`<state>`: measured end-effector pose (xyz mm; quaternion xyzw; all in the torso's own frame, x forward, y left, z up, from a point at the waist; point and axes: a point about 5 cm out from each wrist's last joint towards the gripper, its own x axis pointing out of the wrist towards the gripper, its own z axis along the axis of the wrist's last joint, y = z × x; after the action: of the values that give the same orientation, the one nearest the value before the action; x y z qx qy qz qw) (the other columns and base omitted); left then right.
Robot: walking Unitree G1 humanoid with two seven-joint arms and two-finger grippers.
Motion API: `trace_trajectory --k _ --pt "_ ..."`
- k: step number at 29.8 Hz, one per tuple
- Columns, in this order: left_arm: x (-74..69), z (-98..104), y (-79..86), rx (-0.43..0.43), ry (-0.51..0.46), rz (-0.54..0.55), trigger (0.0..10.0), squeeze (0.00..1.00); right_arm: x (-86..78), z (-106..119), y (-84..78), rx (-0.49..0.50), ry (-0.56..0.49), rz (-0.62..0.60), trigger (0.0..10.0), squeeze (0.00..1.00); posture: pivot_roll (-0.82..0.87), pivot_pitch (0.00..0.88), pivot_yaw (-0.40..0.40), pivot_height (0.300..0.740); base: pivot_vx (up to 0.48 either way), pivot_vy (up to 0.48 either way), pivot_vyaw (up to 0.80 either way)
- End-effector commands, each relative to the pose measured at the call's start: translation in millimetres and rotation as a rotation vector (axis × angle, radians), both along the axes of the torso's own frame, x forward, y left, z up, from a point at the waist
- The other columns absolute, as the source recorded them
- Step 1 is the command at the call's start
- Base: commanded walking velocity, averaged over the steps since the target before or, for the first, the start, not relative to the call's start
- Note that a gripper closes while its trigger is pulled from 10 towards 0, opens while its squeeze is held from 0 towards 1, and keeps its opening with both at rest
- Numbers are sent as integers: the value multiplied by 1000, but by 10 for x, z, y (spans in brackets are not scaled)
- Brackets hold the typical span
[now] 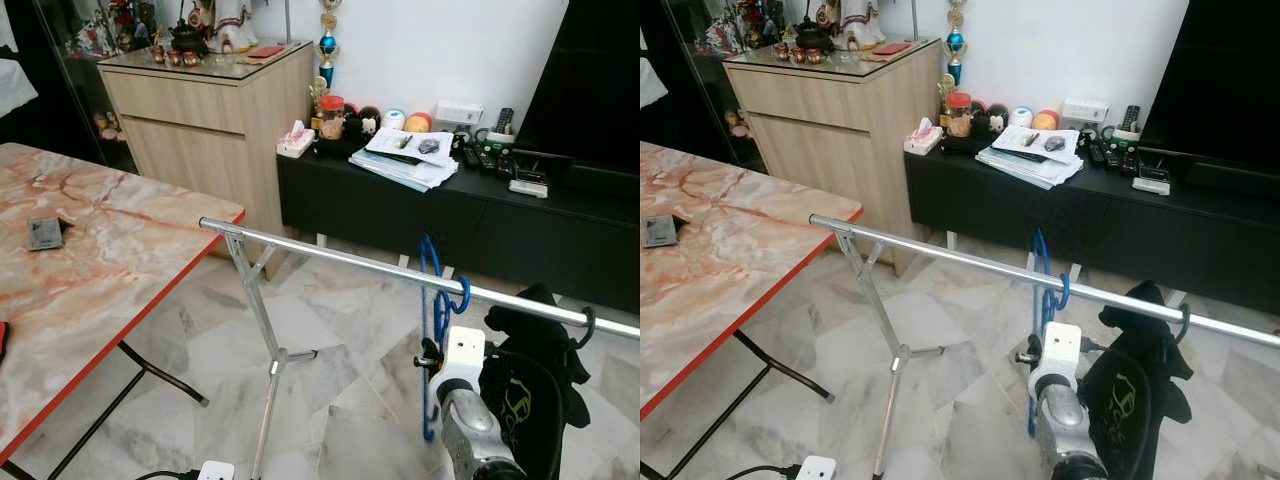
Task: Hang hanger
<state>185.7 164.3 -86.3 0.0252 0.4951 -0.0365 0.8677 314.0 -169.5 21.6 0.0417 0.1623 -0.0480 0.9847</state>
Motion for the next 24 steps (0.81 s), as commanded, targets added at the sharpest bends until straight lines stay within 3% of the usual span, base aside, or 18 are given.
trace_trajectory --k 1,6,7,8,9,10,13,14,15,20,24 --pt "-15 -7 17 7 7 -4 10000 0 11 40 10 8 -42 -3 10000 671 46 0 17 740 0 0 0" --pt "-14 -6 15 5 6 -5 10000 0 -33 45 -5 -5 -94 -5 10000 631 47 0 15 740 0 0 0" --pt "-14 -6 15 4 6 -5 10000 0 -49 73 -21 -18 -139 -6 10000 561 46 0 15 740 0 0 0" --pt "-14 -6 15 4 5 -5 10000 0 -54 83 -25 -20 -153 -7 10000 416 44 0 14 740 0 0 0" --pt "-13 -6 15 4 5 -5 10000 0 -62 93 -31 -24 -170 -7 10000 416 42 0 14 740 0 0 0" --pt "-13 -6 15 3 5 -5 10000 0 -79 101 -37 -34 -191 -2 10000 325 42 0 14 740 0 0 0" --pt "-13 -5 14 3 4 -7 10000 0 -133 106 -44 -53 -230 10 10000 325 42 0 14 740 0 0 0" --pt "-12 -5 14 3 4 -8 10000 0 -168 98 -39 -62 -244 21 10000 227 42 0 14 740 0 0 0" --pt "-12 -5 14 2 4 -8 10000 0 -181 96 -36 -67 -249 26 10000 0 42 0 14 740 0 0 0" --pt "-15 -6 11 3 2 -7 10000 0 -252 105 -41 -75 -291 37 10000 0 37 0 7 740 0 0 0" --pt "-20 -8 13 9 0 -3 10000 0 -329 120 -129 -113 -311 -32 10000 0 32 0 -7 740 0 0 0"
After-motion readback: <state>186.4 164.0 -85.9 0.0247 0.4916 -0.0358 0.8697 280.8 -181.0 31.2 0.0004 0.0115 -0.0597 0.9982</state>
